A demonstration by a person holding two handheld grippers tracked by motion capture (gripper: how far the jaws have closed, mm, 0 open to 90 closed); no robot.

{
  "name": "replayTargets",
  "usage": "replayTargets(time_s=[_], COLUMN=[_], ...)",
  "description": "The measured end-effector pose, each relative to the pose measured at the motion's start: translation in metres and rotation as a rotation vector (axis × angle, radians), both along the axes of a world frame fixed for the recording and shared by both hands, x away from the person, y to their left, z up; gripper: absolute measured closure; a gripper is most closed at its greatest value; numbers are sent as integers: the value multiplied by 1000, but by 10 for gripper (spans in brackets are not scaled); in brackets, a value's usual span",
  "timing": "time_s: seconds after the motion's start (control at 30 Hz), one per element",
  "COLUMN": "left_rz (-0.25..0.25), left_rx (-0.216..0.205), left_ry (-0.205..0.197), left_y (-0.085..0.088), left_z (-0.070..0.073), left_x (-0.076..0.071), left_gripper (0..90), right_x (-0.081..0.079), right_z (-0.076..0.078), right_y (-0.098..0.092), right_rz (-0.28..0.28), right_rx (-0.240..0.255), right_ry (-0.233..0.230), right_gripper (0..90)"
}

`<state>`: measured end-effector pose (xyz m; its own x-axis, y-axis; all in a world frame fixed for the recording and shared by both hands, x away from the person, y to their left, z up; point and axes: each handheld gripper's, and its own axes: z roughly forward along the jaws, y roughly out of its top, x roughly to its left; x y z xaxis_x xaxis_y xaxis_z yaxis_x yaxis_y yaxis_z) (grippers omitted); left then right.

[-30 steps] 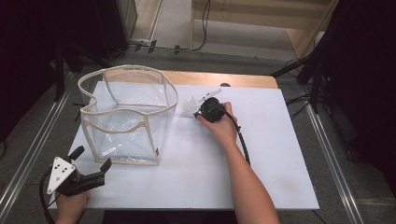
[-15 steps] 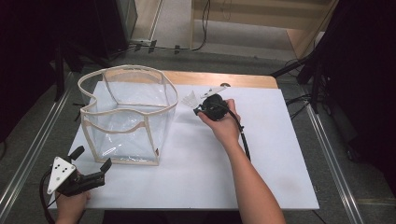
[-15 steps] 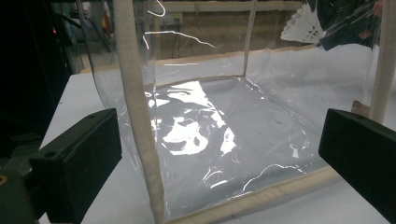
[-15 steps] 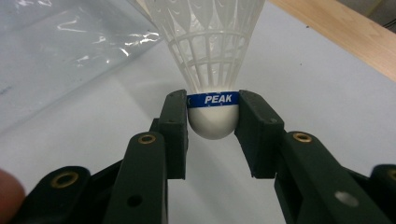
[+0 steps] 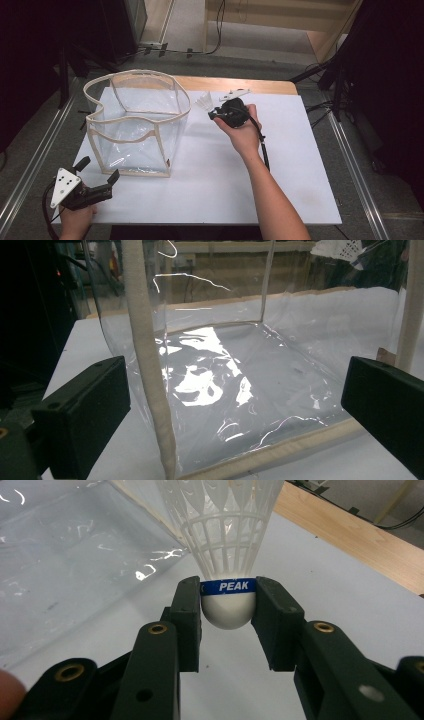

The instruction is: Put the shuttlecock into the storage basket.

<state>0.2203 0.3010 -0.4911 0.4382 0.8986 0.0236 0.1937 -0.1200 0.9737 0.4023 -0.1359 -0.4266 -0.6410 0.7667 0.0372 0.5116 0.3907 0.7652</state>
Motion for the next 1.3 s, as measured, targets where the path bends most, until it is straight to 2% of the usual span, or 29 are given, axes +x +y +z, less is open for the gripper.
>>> replayTargets(time_s=[0.6,1.0,1.3], left_rz=[1,1,-1], left_rx=[2,3,3], left_ry=[-1,-2,-2], left_y=[0,0,0], left_z=[0,0,0], left_x=[0,-1,-1], left_gripper=[0,0,0], right_x=[-15,-22,-29], right_z=[21,30,42], right_y=[0,1,5], right_rz=[-3,-10,1], right_rx=[46,39,55], right_ry=[-32,-54,-86], right_gripper=[630,630,630])
